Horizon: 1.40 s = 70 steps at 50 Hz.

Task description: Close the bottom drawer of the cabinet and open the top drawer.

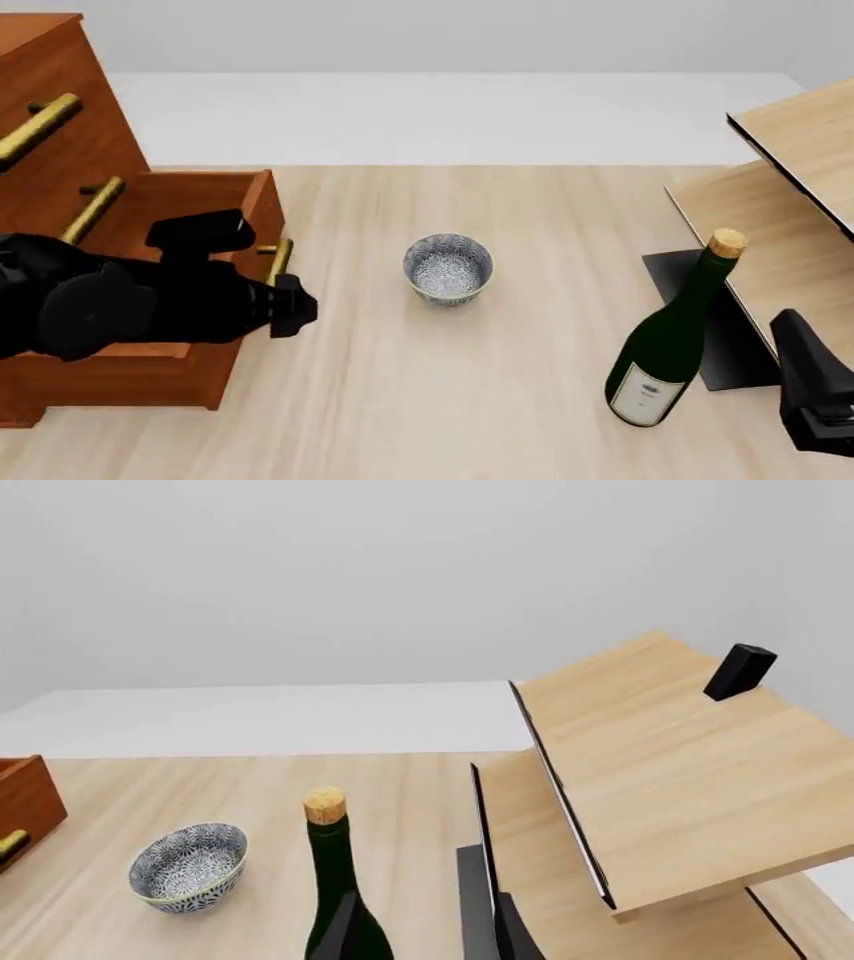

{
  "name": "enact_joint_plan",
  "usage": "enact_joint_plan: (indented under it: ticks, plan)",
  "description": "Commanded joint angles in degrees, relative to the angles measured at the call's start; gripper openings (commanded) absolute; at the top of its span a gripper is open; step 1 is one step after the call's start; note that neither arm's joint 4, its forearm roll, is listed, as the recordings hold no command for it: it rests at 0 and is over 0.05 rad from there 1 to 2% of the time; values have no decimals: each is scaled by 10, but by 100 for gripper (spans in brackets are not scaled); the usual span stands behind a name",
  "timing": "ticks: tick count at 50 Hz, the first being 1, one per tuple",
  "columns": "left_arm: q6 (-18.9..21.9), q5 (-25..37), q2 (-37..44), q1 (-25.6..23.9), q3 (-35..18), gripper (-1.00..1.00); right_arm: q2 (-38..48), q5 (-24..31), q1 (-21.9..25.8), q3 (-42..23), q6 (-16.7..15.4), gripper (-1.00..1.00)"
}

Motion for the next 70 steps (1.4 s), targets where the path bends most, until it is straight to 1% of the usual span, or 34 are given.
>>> enact_joint_plan:
  ticks: [1, 9, 11, 13, 17, 25, 27, 29, 30, 32, 33, 34, 36, 38, 40, 41, 42, 43, 46, 47, 49, 52, 55, 56, 57, 60, 62, 63, 65, 66, 67, 70]
  plan:
    - [15, -11, 8, 16, 19, 100, -1, 1, 0, 0, 0, 100]
    - [38, -11, 10, 29, 26, 100, 2, -2, 0, 0, 0, 100]
    - [47, -13, 11, 39, 32, 100, 3, -2, 0, 0, 0, 100]
    - [37, -23, 19, 34, 40, 100, 5, -3, 0, 0, 1, 100]
    - [34, -35, 26, 31, 49, 100, 8, -6, -2, 0, 1, 100]
    - [48, -38, 27, 44, 59, 100, 7, -5, 0, 0, 1, 100]
    - [61, -38, 25, 57, 64, 100, 8, -6, -1, 0, 0, 100]
    - [52, -46, 36, 46, 67, 100, 9, -7, -1, 0, 1, 100]
    - [58, -46, 33, 57, 72, 100, 9, -7, -1, 0, 1, 100]
    - [65, -50, 36, 57, 73, 100, 9, -7, -1, 0, 1, 100]
    - [76, -49, 31, 70, 77, 100, 9, -6, -1, 0, 1, 100]
    - [75, -50, 32, 68, 78, 100, 8, -6, -1, 0, 1, 100]
    - [87, -55, 30, 87, 92, 100, 7, -5, -1, 0, 0, 100]
    - [116, -56, 20, 111, 103, 100, 8, -5, -1, 0, 0, 100]
    - [122, -57, 15, 120, 109, 100, 7, -5, 0, 0, 0, 100]
    - [152, -52, 0, 146, 116, 100, 7, -5, 0, 0, 0, 100]
    - [158, -50, -6, 153, 117, 100, 6, -4, 0, 0, 0, 100]
    - [153, -51, -3, 146, 114, 100, 6, -4, 0, 0, 0, 100]
    - [189, -43, -24, 180, 123, 100, 5, -3, 0, 0, 0, 100]
    - [182, -44, -19, 175, 121, 100, 4, -2, 0, 0, 0, 100]
    - [203, -42, -32, 193, 127, 100, 4, -2, 0, 0, 0, 100]
    - [207, -46, -32, 203, 134, 100, 4, -2, 0, 0, 0, 100]
    - [201, -55, -26, 207, 141, 100, 3, -2, 0, 0, 0, 100]
    - [208, -56, -28, 214, 144, 100, 3, -2, 0, 0, 0, 100]
    - [231, -56, -43, 237, 154, 100, 3, -2, 0, 0, 0, 100]
    - [240, -57, -49, 250, 161, 100, 4, -2, 0, 0, 0, 100]
    - [235, -58, -45, 249, 162, 100, 3, -2, 1, 0, 1, 100]
    - [243, -58, -49, 256, 165, 100, 3, -1, 1, 0, 1, 100]
    - [278, -58, -70, 286, 178, 100, 2, 0, 1, 0, 1, 100]
    - [283, -58, -74, 291, 180, 100, 1, 0, 1, 0, 1, 100]
    - [274, -62, -65, 282, 178, 100, 1, 0, 1, 0, 1, 100]
    - [296, -63, -79, 299, 186, 100, 1, 1, 1, 0, 1, 100]
